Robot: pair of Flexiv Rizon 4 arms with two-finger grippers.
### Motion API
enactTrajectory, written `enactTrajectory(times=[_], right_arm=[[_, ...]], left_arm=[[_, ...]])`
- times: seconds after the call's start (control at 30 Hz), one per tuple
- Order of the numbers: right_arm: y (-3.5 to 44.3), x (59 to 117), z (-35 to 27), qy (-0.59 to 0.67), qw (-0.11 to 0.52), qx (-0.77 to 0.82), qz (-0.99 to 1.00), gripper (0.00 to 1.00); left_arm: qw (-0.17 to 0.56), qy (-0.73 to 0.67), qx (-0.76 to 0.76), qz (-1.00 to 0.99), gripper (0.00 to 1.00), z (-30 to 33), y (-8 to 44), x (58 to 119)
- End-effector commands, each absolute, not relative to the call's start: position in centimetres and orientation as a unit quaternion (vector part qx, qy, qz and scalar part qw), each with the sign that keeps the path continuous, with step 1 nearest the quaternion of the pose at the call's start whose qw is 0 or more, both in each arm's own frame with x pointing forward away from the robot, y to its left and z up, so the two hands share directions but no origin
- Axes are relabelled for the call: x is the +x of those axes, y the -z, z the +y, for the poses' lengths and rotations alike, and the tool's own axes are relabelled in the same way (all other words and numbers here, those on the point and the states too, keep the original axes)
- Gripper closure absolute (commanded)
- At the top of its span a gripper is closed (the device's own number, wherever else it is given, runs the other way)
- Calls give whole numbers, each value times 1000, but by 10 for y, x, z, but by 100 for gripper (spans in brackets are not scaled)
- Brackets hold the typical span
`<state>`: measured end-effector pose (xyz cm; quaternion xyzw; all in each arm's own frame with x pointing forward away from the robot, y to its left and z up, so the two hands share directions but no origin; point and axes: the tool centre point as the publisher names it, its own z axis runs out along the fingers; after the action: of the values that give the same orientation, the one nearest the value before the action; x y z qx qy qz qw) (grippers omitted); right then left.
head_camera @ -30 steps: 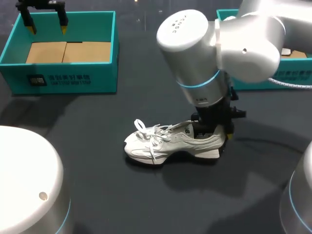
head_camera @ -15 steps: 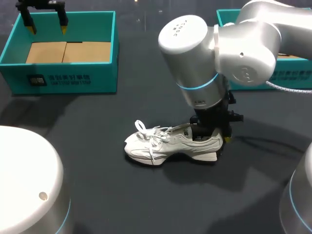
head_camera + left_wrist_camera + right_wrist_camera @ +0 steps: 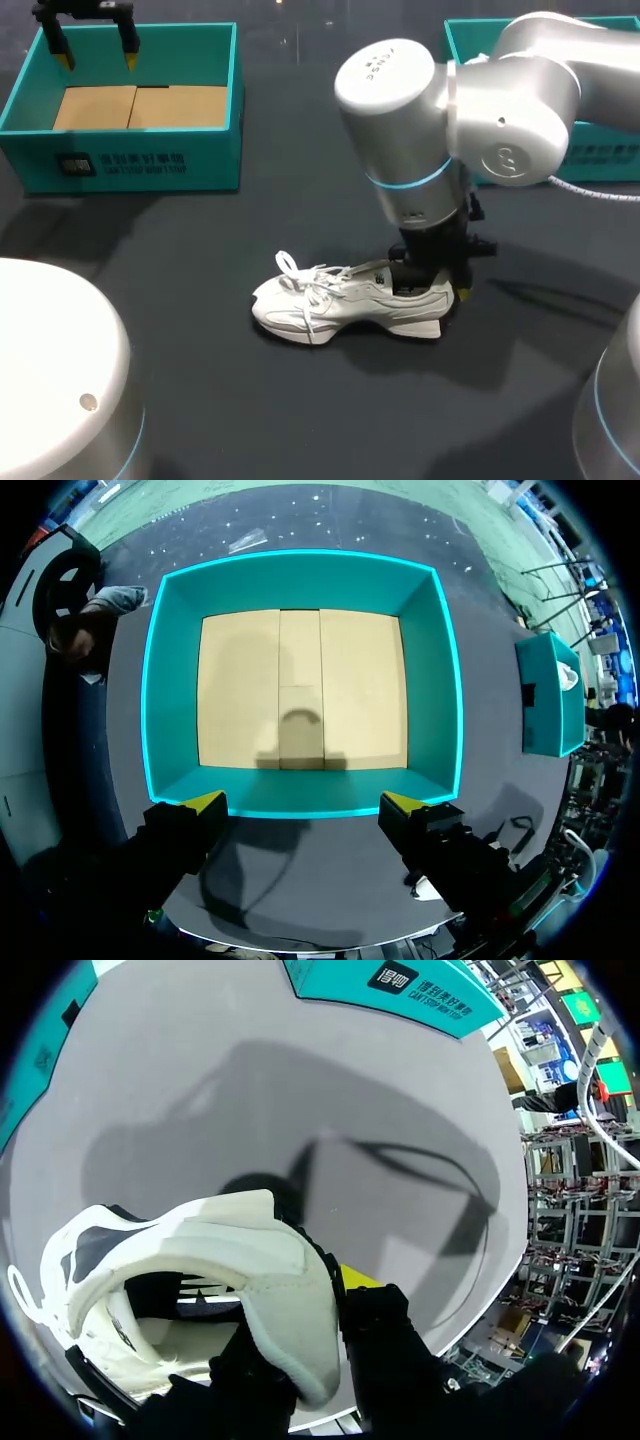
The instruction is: Take the shoe out of the shoebox, open the shoe tongue, remove and reinsert the insole, then place the shoe into the shoebox
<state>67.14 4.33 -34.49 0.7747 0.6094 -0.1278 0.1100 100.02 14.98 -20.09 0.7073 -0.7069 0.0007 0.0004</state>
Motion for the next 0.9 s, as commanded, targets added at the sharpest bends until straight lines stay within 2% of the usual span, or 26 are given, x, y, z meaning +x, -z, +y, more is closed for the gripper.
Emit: enactTrajectory(times=[0.03,0.57,0.63,0.73,0.9], right_arm=[[352,672,46,124,105,773,614,100],[374,674,47,123,75,766,627,100],[375,674,47,123,73,765,628,95],[376,674,47,122,70,763,630,76],[375,674,45,118,66,762,634,62]], left_arm=[[0,0,707,-707,0,150,200,1000],[0,0,707,-707,0,150,200,1000],[0,0,707,-707,0,150,200,1000],[0,0,707,-707,0,150,200,1000],[0,0,707,-707,0,150,200,1000]])
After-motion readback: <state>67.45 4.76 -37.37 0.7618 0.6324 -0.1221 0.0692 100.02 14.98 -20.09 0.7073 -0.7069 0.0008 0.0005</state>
